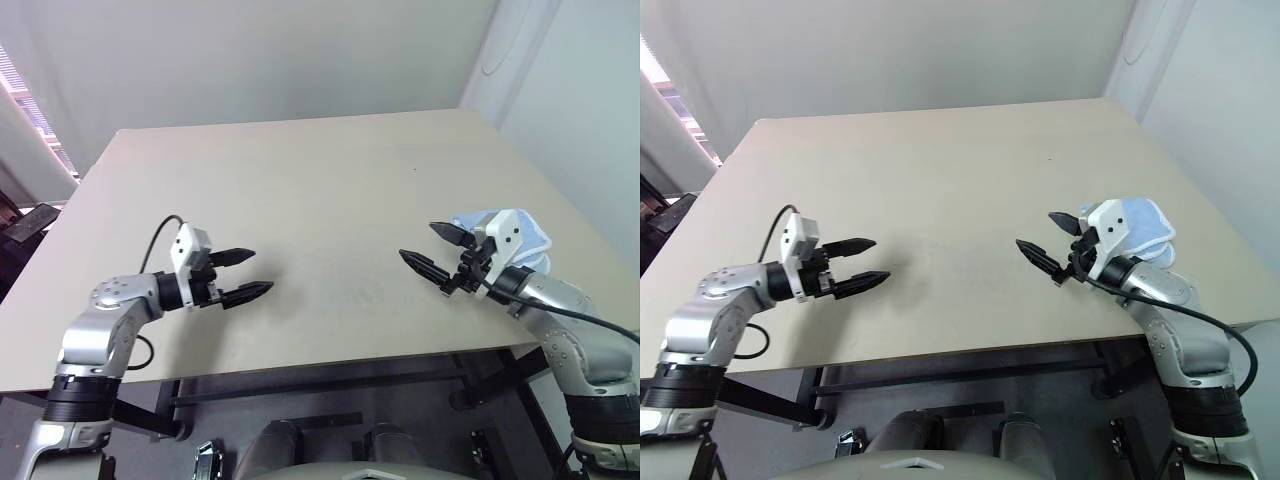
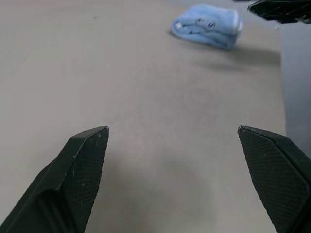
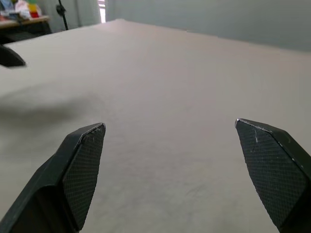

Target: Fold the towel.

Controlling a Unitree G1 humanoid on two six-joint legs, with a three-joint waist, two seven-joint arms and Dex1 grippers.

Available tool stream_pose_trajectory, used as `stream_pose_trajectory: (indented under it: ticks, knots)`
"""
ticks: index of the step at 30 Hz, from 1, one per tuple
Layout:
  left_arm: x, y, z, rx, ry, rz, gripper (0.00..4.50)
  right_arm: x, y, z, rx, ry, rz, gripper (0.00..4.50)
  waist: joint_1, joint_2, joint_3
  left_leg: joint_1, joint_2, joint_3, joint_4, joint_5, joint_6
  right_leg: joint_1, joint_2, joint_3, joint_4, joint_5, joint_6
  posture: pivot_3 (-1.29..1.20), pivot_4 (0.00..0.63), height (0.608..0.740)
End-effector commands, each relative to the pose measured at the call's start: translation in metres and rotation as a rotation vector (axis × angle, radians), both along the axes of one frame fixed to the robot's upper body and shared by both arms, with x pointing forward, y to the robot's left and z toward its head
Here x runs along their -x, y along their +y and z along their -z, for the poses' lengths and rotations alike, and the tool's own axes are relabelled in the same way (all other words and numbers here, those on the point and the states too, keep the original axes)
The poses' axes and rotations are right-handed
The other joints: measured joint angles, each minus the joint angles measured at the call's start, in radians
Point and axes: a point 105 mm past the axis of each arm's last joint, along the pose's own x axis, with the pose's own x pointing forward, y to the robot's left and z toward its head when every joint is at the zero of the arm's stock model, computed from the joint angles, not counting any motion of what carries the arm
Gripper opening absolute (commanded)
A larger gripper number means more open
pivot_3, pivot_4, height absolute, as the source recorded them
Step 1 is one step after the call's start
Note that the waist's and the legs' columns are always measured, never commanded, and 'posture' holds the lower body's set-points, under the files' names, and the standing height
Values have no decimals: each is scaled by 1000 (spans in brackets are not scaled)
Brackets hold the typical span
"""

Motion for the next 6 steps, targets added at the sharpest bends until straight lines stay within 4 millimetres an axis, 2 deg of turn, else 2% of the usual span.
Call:
stream_pose_trajectory:
  ticks: [1,6]
  knots:
    - [6,4,-14,-1,-46,15,4500,-1,-4,-15,-1,-56,-17,4472,3,0,0,1,0,0,0,0,0,1,0,0,0,0,0,0,0,740]
    - [13,10,-9,-14,-28,-3,4500,-2,-9,-8,1,-9,-25,4472,2,0,0,1,0,0,1,0,0,2,0,-1,0,0,-1,0,0,740]
